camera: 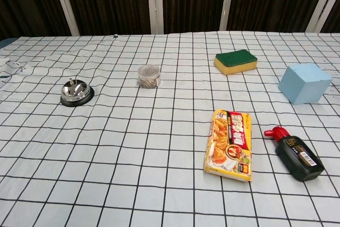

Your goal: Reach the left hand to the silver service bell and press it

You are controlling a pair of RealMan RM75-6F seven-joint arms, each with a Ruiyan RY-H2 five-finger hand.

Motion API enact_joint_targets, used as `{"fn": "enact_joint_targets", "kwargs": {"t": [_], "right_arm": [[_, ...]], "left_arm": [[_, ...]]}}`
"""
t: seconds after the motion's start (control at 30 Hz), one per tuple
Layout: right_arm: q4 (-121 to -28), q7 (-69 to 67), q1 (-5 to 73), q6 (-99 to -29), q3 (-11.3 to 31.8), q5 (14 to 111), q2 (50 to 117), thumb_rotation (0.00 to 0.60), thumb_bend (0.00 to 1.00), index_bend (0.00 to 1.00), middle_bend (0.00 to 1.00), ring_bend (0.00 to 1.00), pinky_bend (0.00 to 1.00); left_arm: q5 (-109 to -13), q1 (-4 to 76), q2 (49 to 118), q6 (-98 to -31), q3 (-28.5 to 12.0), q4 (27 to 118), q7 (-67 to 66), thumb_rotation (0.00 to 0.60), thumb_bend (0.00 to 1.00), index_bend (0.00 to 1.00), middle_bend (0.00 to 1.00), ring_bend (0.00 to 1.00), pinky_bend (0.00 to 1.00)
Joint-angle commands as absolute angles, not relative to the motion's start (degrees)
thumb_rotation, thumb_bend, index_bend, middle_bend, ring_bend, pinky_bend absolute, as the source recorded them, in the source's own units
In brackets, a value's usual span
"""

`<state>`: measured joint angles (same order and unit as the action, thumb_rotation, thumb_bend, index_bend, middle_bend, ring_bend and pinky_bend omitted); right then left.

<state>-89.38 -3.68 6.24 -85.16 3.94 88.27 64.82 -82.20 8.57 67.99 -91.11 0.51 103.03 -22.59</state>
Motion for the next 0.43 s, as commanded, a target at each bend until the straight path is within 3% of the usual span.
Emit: {"fn": "enact_joint_targets", "kwargs": {"t": [0.03, 0.43], "right_arm": [[-89.4, -3.5, 6.3, -84.9, 3.9, 88.2, 64.9, 0.6, 0.3, 0.08, 0.0, 0.02, 0.0], [-89.5, -3.1, 6.5, -84.7, 4.0, 88.0, 65.1, 0.6, 0.3, 0.08, 0.0, 0.02, 0.0]], "left_arm": [[-83.3, 6.3, 67.5, -92.1, 2.2, 99.8, -17.9, 0.6, 0.84, 0.04, 0.04, 0.0, 0.01], [-84.8, 5.6, 67.9, -91.4, 1.1, 96.4, -15.3, 0.6, 0.84, 0.04, 0.04, 0.0, 0.01]]}}
